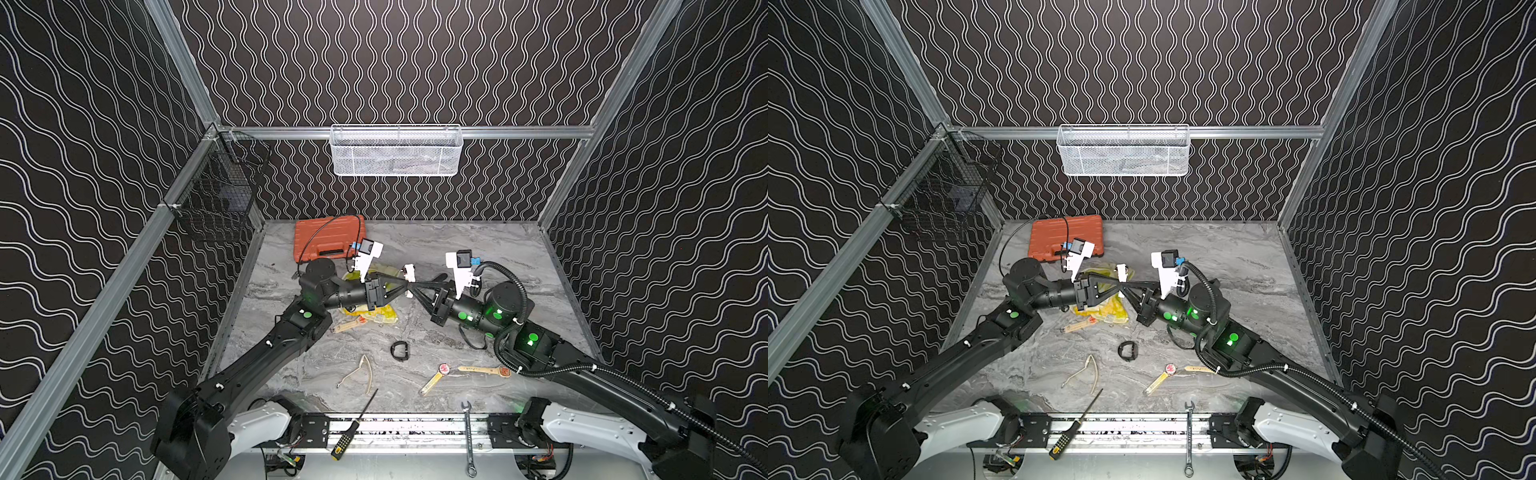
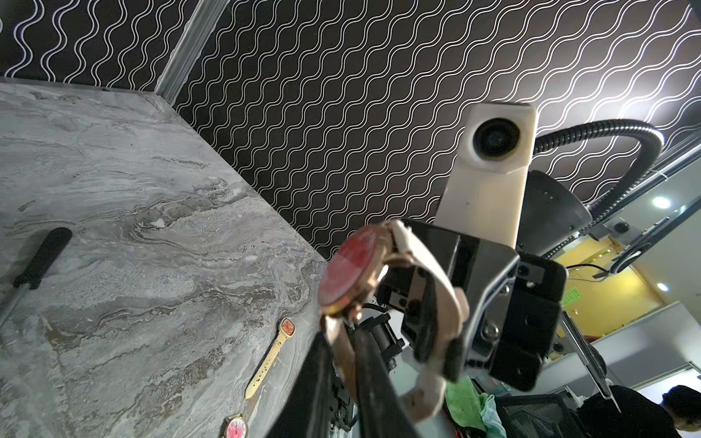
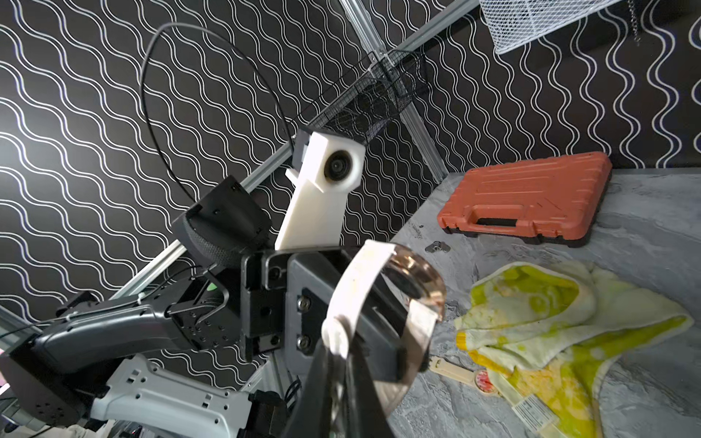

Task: Wipe the watch dial
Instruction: Pick up the watch at the center of the board.

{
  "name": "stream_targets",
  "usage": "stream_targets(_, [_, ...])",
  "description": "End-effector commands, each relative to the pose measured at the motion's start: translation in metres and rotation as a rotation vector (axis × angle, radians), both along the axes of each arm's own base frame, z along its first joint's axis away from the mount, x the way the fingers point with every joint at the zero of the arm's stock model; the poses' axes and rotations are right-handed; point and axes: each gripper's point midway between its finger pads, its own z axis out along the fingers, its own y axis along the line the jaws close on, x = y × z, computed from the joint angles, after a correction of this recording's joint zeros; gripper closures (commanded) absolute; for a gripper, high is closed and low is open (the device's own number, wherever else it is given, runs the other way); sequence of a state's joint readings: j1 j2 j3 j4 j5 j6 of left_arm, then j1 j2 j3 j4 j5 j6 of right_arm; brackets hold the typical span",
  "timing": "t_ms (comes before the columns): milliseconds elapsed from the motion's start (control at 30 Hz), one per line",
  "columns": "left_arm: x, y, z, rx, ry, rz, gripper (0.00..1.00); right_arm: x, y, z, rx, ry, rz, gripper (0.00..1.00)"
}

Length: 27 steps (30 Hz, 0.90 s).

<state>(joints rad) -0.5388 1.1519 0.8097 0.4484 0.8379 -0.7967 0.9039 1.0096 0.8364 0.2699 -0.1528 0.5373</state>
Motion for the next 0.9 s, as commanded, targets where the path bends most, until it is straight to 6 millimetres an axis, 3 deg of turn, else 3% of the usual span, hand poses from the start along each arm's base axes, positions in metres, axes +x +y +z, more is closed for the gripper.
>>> stream_targets(0, [0.002,0.001,0.006,-0.011,-0.027,0.019,0.89,0.002,-0.002,0.003,-0.007,-0.027,-0.029,0.91])
stream_targets(233, [0.006,0.004,0.006,0.025,-0.046,0.060,1.00,0.001,-0.002,-0.013,-0.055,0.002,-0.032,0.91])
stream_targets(700, [0.015,0.007,0.011,0.029,-0.090,0.115,1.00,-0.013,-0.002,-0.034,-0.119,0.047,0.013,0.80])
stream_targets(867, [0.012,0.009,0.016,-0.003,-0.130,0.119,1.00,-0.015,-0.002,-0.033,-0.130,0.044,0.024,0.77])
